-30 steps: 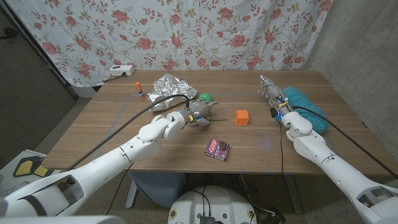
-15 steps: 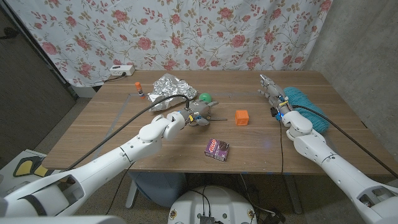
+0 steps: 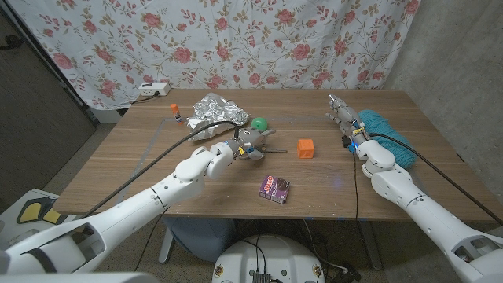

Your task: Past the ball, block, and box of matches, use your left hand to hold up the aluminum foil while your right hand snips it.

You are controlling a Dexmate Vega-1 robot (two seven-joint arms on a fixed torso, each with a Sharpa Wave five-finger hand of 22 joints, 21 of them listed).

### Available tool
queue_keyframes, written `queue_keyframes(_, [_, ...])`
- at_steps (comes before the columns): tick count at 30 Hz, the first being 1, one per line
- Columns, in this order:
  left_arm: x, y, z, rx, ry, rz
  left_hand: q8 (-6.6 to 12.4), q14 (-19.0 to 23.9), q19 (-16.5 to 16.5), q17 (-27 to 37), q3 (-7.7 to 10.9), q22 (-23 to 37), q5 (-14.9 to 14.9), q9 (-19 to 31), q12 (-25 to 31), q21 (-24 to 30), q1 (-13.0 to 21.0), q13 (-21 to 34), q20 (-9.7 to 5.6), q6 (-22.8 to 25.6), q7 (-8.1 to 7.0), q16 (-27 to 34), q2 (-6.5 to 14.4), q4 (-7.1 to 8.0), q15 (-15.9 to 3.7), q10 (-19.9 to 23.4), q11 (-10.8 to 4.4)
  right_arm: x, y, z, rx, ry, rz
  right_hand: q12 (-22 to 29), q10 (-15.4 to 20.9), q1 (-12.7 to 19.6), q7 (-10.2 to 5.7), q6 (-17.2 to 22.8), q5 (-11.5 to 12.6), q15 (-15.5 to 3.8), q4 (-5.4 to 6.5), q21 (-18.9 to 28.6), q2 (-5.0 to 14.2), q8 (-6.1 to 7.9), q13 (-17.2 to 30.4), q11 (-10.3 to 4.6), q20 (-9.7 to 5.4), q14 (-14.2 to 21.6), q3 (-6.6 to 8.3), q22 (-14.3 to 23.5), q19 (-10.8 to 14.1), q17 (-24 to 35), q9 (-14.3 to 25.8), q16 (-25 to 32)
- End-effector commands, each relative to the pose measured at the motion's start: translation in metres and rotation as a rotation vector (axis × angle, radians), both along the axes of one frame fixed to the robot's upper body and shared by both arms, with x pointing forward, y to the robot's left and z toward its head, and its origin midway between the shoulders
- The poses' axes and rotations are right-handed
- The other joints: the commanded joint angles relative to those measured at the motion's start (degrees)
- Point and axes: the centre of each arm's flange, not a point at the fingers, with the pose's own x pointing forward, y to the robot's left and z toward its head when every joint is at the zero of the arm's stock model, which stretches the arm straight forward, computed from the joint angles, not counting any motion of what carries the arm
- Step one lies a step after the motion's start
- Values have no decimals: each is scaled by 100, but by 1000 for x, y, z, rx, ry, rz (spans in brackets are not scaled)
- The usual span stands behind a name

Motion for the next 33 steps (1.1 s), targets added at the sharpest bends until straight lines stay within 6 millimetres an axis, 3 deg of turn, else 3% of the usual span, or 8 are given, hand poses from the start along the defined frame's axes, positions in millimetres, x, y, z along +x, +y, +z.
queue_keyframes(1, [-3,-1,-8,-9,3,-10,43,119,82,11,63,28,36,13,101,24,64,61,-4,121,-26,31,32,-16,-68,157,-3,-1,0,-2,6,2,0,19,12,-32,-20,7,9,-9,-6,21,-18,27,6,-19,30,-6,16,10,-23,16,11,52])
queue_keyframes(23, [-7,-3,-14,-13,-1,-18,111,530,247,48,-5,22,41,13,511,40,186,203,-121,648,-131,120,114,-24,-314,889,-19,0,-2,-8,20,5,2,20,13,-37,-25,6,9,-8,-5,21,-24,24,6,-14,30,-8,31,10,-26,15,11,51])
queue_keyframes(33, [-6,-3,-17,-20,-7,-15,102,727,306,66,161,20,135,11,583,37,311,194,-148,811,-149,141,230,-22,-377,1157,-28,0,-3,-9,24,7,2,16,3,-36,-25,4,10,-8,-7,21,-26,23,6,-22,29,-10,38,10,-26,14,12,50])
